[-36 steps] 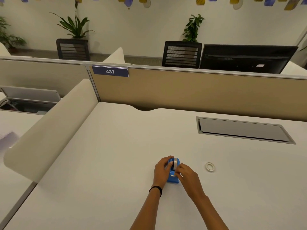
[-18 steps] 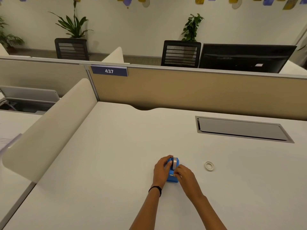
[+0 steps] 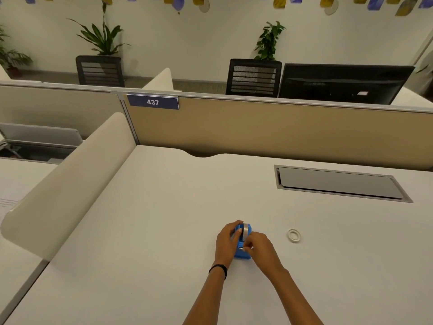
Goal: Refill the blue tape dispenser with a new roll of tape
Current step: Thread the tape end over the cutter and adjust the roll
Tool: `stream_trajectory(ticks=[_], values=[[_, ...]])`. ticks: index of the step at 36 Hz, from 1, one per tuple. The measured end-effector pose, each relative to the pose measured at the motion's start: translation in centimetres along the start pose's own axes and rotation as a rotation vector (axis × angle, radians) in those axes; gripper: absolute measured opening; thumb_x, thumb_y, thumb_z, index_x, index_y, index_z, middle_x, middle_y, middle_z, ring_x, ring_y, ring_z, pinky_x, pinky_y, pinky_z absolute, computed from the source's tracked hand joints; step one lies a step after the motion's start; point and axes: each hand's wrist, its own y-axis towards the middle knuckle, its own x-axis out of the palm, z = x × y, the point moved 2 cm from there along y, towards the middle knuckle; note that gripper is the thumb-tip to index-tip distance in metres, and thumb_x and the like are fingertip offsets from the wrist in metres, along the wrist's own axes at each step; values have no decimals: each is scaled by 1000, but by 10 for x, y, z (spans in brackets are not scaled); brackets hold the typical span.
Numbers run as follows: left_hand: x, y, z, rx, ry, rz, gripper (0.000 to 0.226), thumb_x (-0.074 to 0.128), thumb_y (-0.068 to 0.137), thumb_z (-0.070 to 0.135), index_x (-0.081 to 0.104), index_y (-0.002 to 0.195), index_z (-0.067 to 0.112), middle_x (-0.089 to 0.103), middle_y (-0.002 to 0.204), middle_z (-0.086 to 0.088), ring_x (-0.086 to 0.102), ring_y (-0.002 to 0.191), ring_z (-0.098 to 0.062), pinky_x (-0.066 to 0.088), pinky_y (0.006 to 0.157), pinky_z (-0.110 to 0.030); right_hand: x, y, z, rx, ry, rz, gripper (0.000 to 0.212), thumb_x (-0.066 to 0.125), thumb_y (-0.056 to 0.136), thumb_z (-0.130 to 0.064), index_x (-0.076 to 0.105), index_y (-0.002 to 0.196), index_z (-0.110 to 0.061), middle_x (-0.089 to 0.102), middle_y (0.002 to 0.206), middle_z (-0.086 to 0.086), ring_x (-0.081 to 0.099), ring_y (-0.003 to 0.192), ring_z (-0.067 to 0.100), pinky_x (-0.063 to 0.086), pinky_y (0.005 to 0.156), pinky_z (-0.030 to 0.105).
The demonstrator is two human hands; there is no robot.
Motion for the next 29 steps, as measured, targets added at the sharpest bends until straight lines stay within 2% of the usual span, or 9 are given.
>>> stream_trajectory(ticks=[5,8,15,20,23,25,27,29], values=[[0,0,0,-2,-1,5,26,52,94,17,60,119,18,62,119,5,58,109,-9,45,97,-20,-1,8,-3,32,-6,-44,12,60,84,-7,67,90,1,69,93,19,65,79,25,52,74,26],[0,0,1,-1,3,4,27,51,94,17,60,120,17,62,120,4,58,109,-10,46,99,-23,1,11,-3,54,-1,-56,14,60,85,-9,66,93,0,68,94,20,56,70,17,45,69,20],[0,-1,1,-5,-2,10,26,52,94,17,60,119,18,62,120,5,58,109,-10,45,99,-23,3,8,0,49,50,-42,11,59,84,-4,64,91,3,67,94,22,55,72,17,45,70,22],[0,-1,2,6,10,8,27,52,94,16,60,119,16,63,119,5,58,109,-9,45,96,-19,9,2,4,15,83,-15,10,57,87,-6,61,92,1,55,84,10,51,75,16,41,69,18],[0,-1,2,3,14,3,27,52,94,16,60,120,16,62,119,5,57,109,-8,44,94,-15,14,-1,7,3,82,-3,14,55,89,-10,59,98,0,51,87,6,48,77,15,38,69,14],[-1,-2,2,1,13,3,28,52,94,16,59,121,16,62,120,5,57,109,-7,43,93,-12,16,-2,8,-5,93,-12,17,52,91,-11,57,104,0,54,94,11,46,81,14,35,67,9],[-1,-2,2,4,9,2,28,52,94,16,59,121,16,62,120,6,57,109,-7,44,94,-14,18,-4,8,-29,105,-28,21,50,92,-11,54,110,-1,58,108,15,45,85,13,34,69,8],[-1,-1,2,4,2,-2,28,52,94,17,60,120,16,62,120,5,57,110,-8,45,97,-19,20,-5,9,-46,110,-33,23,48,93,-10,51,115,-2,57,113,14,44,87,12,34,70,7]])
